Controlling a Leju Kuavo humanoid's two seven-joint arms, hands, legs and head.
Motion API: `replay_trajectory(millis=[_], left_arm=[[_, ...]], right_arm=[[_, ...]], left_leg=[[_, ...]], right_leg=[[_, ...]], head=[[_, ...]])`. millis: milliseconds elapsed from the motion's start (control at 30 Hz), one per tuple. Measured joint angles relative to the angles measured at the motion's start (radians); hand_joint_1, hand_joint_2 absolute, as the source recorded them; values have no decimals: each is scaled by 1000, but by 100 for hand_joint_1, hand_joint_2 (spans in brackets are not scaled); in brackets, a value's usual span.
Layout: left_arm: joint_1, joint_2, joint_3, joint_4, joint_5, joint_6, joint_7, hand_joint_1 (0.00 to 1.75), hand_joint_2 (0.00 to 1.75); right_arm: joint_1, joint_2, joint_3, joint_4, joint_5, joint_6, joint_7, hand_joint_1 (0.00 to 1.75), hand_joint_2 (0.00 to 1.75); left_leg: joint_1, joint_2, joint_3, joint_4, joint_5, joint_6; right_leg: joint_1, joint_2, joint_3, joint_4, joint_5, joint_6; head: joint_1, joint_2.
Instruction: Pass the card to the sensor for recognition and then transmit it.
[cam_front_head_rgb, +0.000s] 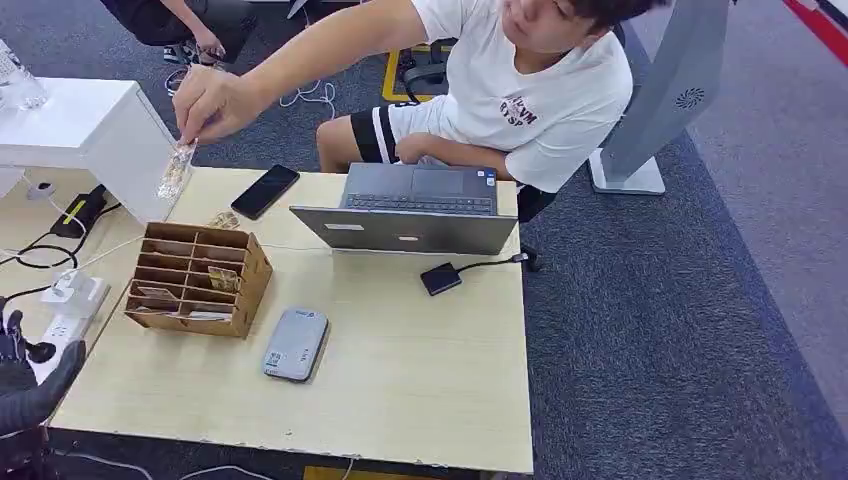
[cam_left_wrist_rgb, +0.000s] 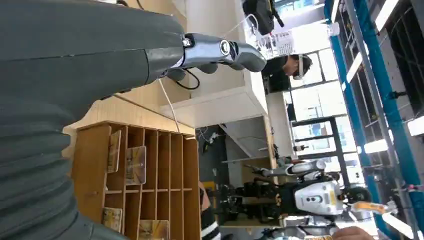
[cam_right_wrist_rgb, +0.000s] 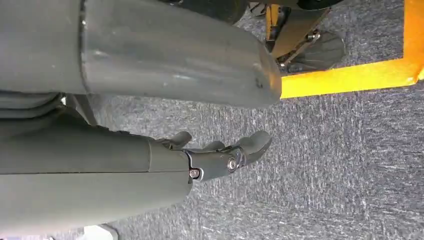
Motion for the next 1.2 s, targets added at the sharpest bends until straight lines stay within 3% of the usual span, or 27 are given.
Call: replay_trajectory(millis=[33,100,267,1067,1100,1200], left_arm=[[-17,29,-47,0,-49,77,13,0,175],[-25,43,-70,0,-72,111,21,0,175],[-118,166,-264,23,-312,384,108,0,175],[-346,424,-636,193,-810,862,345,0,175],[-355,438,-653,201,-832,885,356,175,175],[-378,473,-698,225,-889,944,387,175,175]], right_arm=[[-1,0,12,3,13,0,2,0,0],[-1,0,16,3,19,-1,2,0,0],[-5,0,55,8,69,-4,19,0,0],[-4,0,211,15,246,0,123,0,0],[-4,0,220,16,258,0,131,0,0],[-3,0,245,18,287,0,151,0,0]], left_leg=[[0,0,0,0,0,0],[0,0,0,0,0,0],[0,0,0,0,1,0],[0,2,0,0,1,-1],[0,2,0,0,1,-1],[0,2,0,0,1,-1]], right_leg=[[0,0,0,0,0,0],[0,0,0,0,0,0],[0,0,0,0,0,0],[0,2,-1,1,1,0],[0,2,-1,1,1,0],[0,2,-1,1,1,0]], head=[[0,0],[0,0],[0,0],[0,0],[0,0],[0,0]])
